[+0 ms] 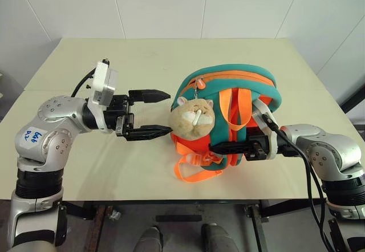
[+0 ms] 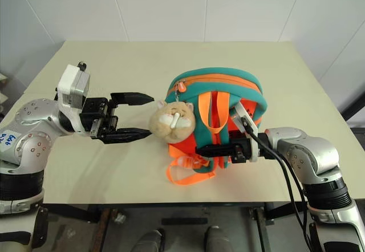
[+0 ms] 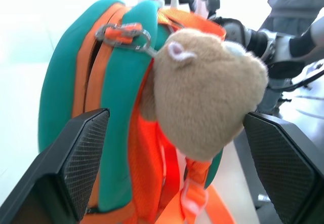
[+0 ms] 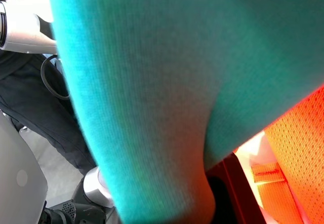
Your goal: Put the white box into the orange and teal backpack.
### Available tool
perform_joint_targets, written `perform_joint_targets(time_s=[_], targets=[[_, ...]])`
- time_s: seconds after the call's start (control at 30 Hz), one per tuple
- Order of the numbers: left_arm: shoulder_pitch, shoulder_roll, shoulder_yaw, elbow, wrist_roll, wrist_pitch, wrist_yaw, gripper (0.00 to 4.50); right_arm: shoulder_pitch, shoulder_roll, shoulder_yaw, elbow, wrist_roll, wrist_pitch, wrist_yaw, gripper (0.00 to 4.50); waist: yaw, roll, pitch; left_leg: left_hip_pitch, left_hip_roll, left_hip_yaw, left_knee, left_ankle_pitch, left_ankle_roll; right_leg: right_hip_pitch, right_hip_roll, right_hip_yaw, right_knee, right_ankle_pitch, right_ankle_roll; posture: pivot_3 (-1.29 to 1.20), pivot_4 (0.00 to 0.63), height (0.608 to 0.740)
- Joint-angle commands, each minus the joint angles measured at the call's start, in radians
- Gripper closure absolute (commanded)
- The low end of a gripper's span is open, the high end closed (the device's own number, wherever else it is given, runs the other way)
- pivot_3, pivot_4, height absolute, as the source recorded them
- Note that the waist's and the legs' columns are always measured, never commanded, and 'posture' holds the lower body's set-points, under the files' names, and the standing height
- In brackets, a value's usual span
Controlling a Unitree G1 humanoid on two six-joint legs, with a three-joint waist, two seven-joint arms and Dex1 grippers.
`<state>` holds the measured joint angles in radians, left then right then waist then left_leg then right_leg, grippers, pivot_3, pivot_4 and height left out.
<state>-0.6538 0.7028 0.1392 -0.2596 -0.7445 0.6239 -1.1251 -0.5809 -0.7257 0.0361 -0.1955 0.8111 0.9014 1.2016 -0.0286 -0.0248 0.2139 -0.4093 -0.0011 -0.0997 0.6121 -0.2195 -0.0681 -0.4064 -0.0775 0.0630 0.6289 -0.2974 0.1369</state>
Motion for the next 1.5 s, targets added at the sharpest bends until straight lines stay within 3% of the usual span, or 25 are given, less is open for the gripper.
perform_joint_targets(time_s=[0.03,0.27,0.47,0.63,0.67,0.73,0.77,0.83,0.93,1.1,1.27,1.4,1.5], targets=[[0.008,-0.013,-0.005,-0.057,-0.034,-0.017,-0.007,0.05,-0.008,0.003,0.003,-0.010,0.002,-0.007,0.011,4.50,0.000,0.000,0.000,0.000,0.000,0.000,0.000,0.000,0.000,0.000,0.000,0.000,0.000,0.000,0.000,0.00,0.150,0.740],[0.010,-0.028,-0.023,-0.073,-0.028,-0.024,-0.003,0.05,-0.008,0.004,0.002,-0.010,0.002,-0.006,0.009,4.50,0.000,0.000,0.000,0.000,0.000,0.000,0.000,0.000,0.000,0.000,0.000,0.000,0.000,0.000,0.000,0.00,0.150,0.740],[0.008,-0.058,-0.135,-0.007,0.178,-0.219,0.002,0.05,-0.018,0.011,0.005,-0.008,-0.001,-0.008,0.008,4.50,0.002,0.000,0.000,0.001,0.000,0.000,0.000,0.000,0.000,0.001,0.000,0.000,-0.001,0.000,0.000,0.00,0.150,0.740],[-0.012,-0.122,-0.137,0.012,0.182,-0.259,0.046,0.05,-0.023,0.020,0.004,-0.006,-0.006,-0.010,0.004,4.50,0.001,0.000,0.000,0.001,0.000,0.000,0.000,0.000,0.000,0.002,0.000,0.000,-0.001,0.000,0.000,0.00,0.150,0.740],[-0.013,-0.129,-0.134,0.010,0.181,-0.262,0.051,0.44,-0.022,0.021,0.003,-0.007,-0.006,-0.010,0.003,4.50,0.001,0.000,0.000,0.001,0.000,0.000,0.000,0.000,0.000,0.002,0.000,0.000,-0.001,0.000,0.000,0.00,0.150,0.740],[-0.010,-0.132,-0.126,0.007,0.171,-0.264,0.048,0.60,-0.020,0.023,0.001,-0.009,-0.007,-0.010,0.002,4.50,0.000,0.000,0.000,0.001,0.000,0.000,0.000,0.000,0.000,0.002,0.000,0.000,-0.001,0.000,0.000,0.00,0.150,0.740],[-0.013,-0.131,-0.119,0.009,0.168,-0.264,0.050,1.04,-0.018,0.023,0.000,-0.010,-0.008,-0.011,0.002,4.50,0.001,0.000,0.000,0.001,0.000,0.000,0.000,0.000,0.000,0.002,0.000,0.000,-0.001,0.000,0.000,0.00,0.150,0.740],[-0.026,-0.120,-0.109,0.024,0.176,-0.271,0.050,1.38,-0.016,0.023,0.000,-0.010,-0.009,-0.013,0.001,4.50,0.001,0.000,0.000,0.001,0.000,0.000,0.000,0.000,0.000,0.002,0.000,0.000,-0.001,0.000,0.000,0.00,0.150,0.740],[-0.070,-0.071,-0.075,0.076,0.169,-0.245,0.032,2.23,-0.013,0.024,-0.002,-0.012,-0.011,-0.015,-0.003,4.50,0.000,0.000,0.000,0.001,0.000,0.000,0.000,0.000,0.000,0.002,0.000,0.000,-0.001,0.000,0.000,0.00,0.150,0.740],[-0.153,0.068,-0.011,0.231,0.188,-0.247,-0.025,2.23,0.003,0.023,-0.013,-0.027,-0.005,-0.012,-0.014,4.50,-0.003,0.000,0.000,0.002,0.000,0.000,0.000,0.000,0.000,0.002,0.001,0.000,-0.001,0.000,0.000,0.00,0.150,0.740],[-0.175,0.200,-0.023,0.413,0.239,-0.262,-0.122,2.23,0.025,0.017,-0.029,-0.041,0.002,-0.010,-0.030,4.50,-0.002,0.000,0.000,0.002,0.000,0.000,-0.002,0.000,0.001,0.002,0.000,0.000,-0.001,0.000,-0.001,0.00,0.150,0.740],[-0.109,0.220,-0.099,0.575,0.390,-0.447,-0.170,2.23,0.041,0.022,-0.041,-0.056,0.010,-0.010,-0.055,4.50,-0.001,0.000,0.000,0.002,0.000,0.000,-0.002,0.000,0.001,0.002,0.000,0.000,-0.001,0.000,-0.001,0.00,0.150,0.740],[-0.063,0.163,-0.137,0.661,0.440,-0.548,-0.167,2.23,0.055,0.026,-0.050,-0.068,0.020,-0.007,-0.075,4.50,-0.002,0.000,0.000,0.003,0.000,0.001,-0.002,0.000,0.001,0.002,0.000,0.000,-0.001,0.000,-0.001,0.00,0.150,0.740]])
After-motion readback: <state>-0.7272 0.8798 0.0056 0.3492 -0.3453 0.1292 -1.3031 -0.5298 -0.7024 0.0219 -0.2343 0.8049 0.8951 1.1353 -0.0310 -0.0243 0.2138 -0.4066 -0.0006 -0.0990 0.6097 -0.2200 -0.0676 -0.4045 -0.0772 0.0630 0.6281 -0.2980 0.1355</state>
